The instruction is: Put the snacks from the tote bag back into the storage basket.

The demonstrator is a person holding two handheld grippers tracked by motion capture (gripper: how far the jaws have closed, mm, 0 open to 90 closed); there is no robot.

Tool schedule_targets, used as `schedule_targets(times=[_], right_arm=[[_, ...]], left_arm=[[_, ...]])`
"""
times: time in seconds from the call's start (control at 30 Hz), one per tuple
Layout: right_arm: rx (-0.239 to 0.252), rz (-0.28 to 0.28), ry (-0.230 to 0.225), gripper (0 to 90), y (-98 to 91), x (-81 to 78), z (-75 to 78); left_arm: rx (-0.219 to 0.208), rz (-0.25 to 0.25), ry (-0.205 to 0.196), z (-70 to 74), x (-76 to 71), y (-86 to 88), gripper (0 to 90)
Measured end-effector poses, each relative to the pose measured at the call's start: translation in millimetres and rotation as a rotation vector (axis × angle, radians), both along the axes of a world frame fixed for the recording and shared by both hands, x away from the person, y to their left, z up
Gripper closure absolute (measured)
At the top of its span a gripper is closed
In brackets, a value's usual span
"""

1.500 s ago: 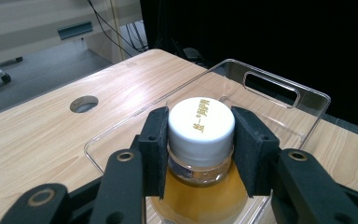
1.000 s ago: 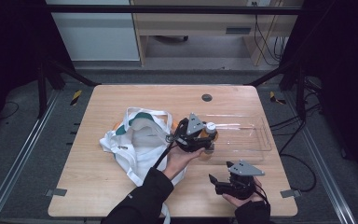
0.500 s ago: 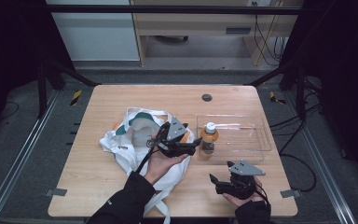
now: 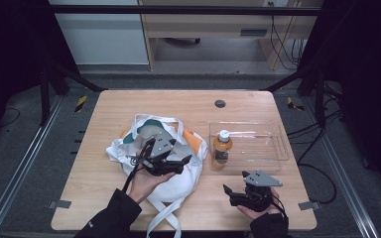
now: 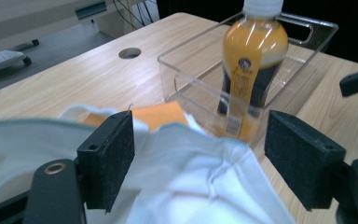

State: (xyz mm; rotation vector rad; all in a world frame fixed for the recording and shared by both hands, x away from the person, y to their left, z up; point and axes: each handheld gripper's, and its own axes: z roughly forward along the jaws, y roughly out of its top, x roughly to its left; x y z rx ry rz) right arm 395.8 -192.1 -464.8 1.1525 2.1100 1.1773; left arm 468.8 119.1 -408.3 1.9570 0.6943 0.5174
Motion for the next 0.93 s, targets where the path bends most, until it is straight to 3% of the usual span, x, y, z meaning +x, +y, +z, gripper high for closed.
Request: schedule_targets(times=[0.7,0.93], right_arm=[[0.000,-0.009,-0.004,18.4,-1.7,0.1,0.3],[-0.004,-0.008,-0.006,18.4,-1.9,0.3,0.1]], left_arm=[[0.020,0.078,0.049,-32.7,-21.6,66.1,21.8],[0.033,0.097,0.061,-39.5,-22.8,75.8,21.3]])
